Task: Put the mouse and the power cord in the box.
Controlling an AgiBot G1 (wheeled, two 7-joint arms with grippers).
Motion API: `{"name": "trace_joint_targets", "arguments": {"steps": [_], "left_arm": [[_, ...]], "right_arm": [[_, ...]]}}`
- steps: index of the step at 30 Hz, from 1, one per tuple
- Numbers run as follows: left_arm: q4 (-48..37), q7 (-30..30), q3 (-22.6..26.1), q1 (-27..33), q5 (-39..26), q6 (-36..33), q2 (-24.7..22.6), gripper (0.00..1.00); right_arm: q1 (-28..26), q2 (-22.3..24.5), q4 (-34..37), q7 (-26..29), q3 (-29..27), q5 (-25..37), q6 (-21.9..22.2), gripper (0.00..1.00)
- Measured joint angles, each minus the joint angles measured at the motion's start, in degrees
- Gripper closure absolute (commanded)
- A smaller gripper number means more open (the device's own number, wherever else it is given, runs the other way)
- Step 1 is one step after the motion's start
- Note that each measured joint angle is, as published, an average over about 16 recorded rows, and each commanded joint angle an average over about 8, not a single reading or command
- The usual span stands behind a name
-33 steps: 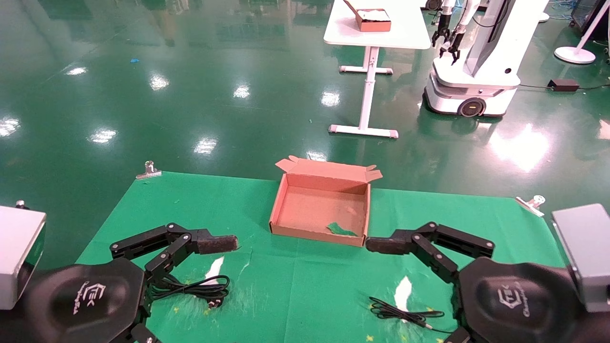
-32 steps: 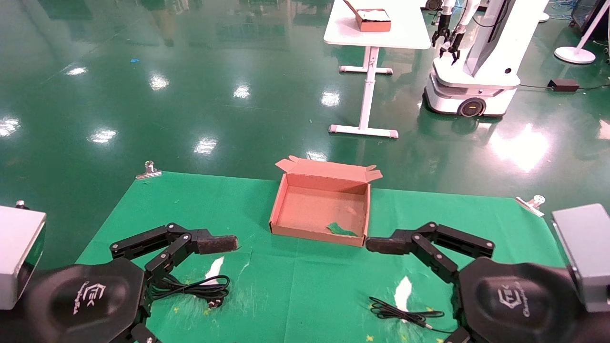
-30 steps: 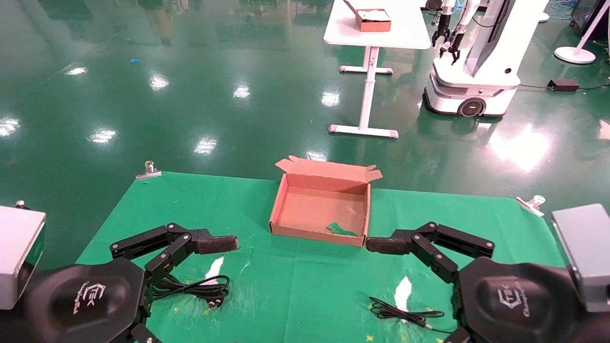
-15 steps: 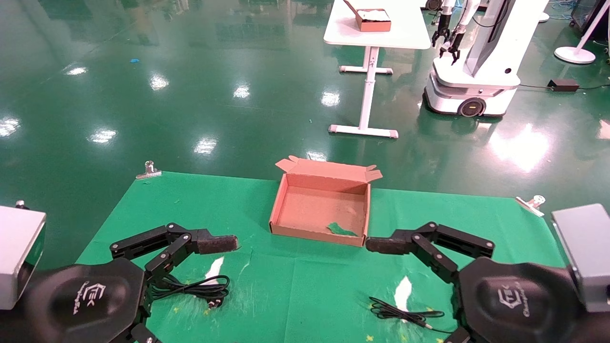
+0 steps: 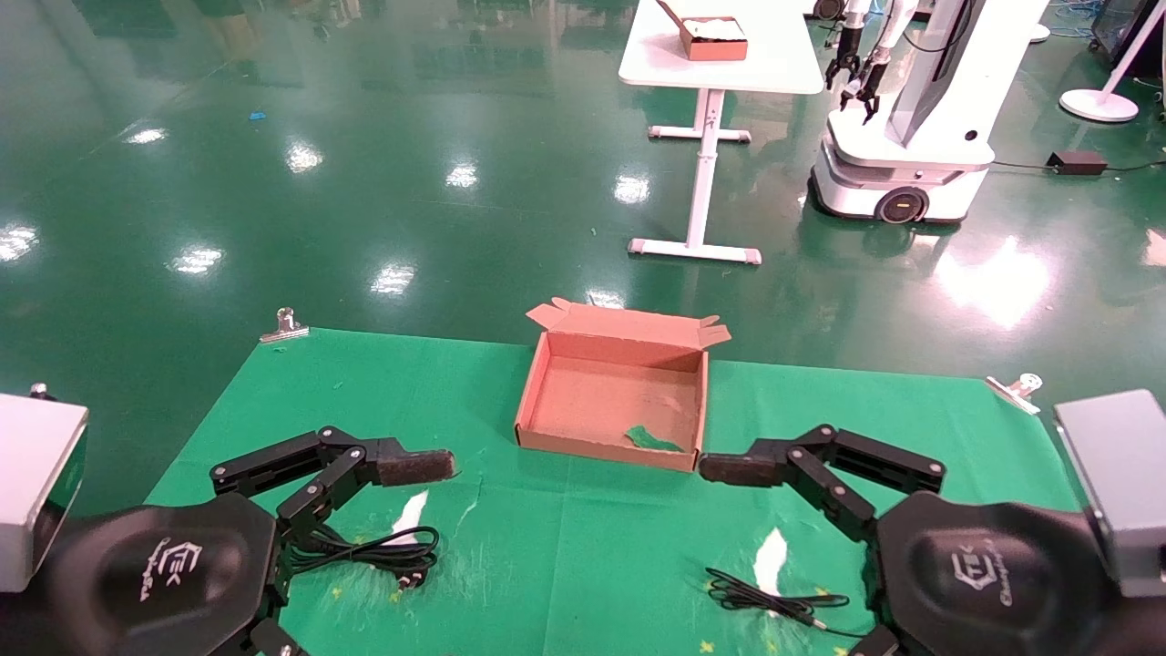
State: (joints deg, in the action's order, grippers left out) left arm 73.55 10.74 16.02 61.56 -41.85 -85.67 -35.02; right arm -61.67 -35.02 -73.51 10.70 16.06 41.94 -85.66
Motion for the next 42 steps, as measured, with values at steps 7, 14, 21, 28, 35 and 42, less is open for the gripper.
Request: {"name": "trace_joint_targets", "arguments": {"steps": [7, 14, 21, 28, 35, 42], "left_arm": [[0.0, 0.0, 0.0, 0.0, 0.0, 0.0, 0.0, 0.00], [-0.9, -0.3, 1.2, 1.1, -2.4, -0.9, -0.1, 0.00], [-4.7, -2.4, 7.2, 6.2, -12.1, -3.2, -1.6, 0.00], [-14.0, -6.8, 17.0, 14.7, -27.0, -4.5, -5.6, 0.00], [-28.0, -13.6, 24.8, 22.3, -39.8, -1.9, -11.6, 0.00], [-42.1, -22.1, 28.6, 27.5, -48.1, 3.4, -17.9, 0.00]], "right_arm": [[0.0, 0.0, 0.0, -0.1, 0.0, 0.1, 0.0, 0.00], [-0.6, -0.2, 1.8, -1.6, 0.7, 2.1, -0.8, 0.00], [-3.4, -0.5, 7.3, -6.7, 4.5, 9.2, -3.0, 0.00], [-8.9, -2.1, 17.6, -15.3, 11.1, 20.7, -3.9, 0.00], [-16.2, -7.0, 30.3, -25.5, 17.4, 33.2, -0.7, 0.00], [-22.7, -14.4, 43.5, -34.9, 21.7, 42.9, 4.5, 0.00]]}}
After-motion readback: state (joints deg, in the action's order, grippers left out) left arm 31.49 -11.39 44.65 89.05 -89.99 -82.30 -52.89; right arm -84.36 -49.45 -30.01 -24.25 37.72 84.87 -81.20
